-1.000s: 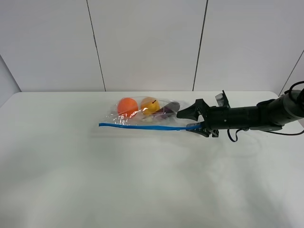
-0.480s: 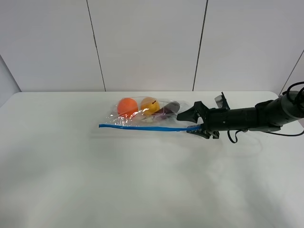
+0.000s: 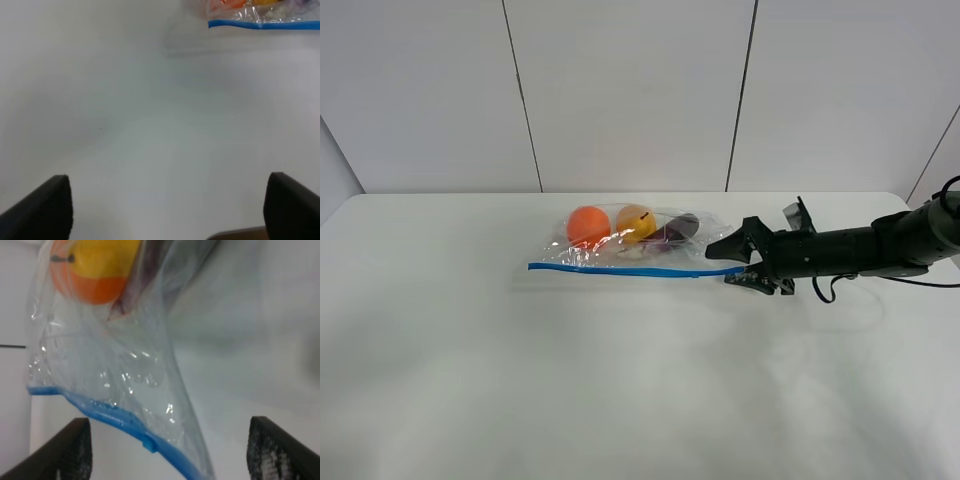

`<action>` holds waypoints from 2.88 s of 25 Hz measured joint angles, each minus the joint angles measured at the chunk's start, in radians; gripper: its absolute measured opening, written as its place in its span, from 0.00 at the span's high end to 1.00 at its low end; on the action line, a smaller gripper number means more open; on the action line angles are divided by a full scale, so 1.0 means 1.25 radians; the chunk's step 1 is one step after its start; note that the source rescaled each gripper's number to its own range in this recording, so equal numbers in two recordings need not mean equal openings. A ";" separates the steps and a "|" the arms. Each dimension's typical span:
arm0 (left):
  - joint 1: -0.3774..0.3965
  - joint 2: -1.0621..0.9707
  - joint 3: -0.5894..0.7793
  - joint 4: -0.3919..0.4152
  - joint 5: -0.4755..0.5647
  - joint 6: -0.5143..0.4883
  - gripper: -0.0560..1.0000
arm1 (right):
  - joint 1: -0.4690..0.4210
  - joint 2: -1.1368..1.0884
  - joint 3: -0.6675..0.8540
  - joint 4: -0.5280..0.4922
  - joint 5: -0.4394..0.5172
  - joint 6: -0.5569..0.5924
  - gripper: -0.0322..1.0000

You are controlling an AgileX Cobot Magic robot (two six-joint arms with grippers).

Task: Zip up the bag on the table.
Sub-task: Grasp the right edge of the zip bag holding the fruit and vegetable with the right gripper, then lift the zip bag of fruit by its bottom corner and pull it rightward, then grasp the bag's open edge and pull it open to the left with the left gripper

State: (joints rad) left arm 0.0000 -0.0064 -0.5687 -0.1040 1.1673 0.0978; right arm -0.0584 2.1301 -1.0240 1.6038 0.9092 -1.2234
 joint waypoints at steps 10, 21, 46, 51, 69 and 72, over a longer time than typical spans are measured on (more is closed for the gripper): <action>0.000 0.000 0.000 0.000 0.000 0.000 0.00 | 0.000 0.000 0.000 -0.003 -0.010 0.001 0.53; 0.000 0.000 0.000 0.000 0.000 0.000 0.00 | 0.000 0.000 0.000 -0.003 -0.012 -0.007 0.97; 0.000 0.424 -0.017 -0.593 -0.319 1.010 0.00 | 0.000 -0.053 -0.069 -0.098 0.095 0.066 0.97; 0.000 0.662 -0.017 -0.880 -0.347 1.521 0.00 | 0.000 -0.057 -0.069 -0.109 0.095 0.070 0.97; -0.228 1.147 -0.094 -1.299 -0.442 2.307 0.00 | 0.000 -0.057 -0.069 -0.117 0.067 0.081 0.97; -0.381 1.221 -0.122 -1.300 -0.618 2.298 0.01 | 0.000 -0.057 -0.069 -0.117 0.067 0.084 0.97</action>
State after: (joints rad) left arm -0.4763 1.5198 -0.7212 -1.7288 0.3947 2.9698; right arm -0.0584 2.0589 -1.1104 1.4578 0.9934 -1.1184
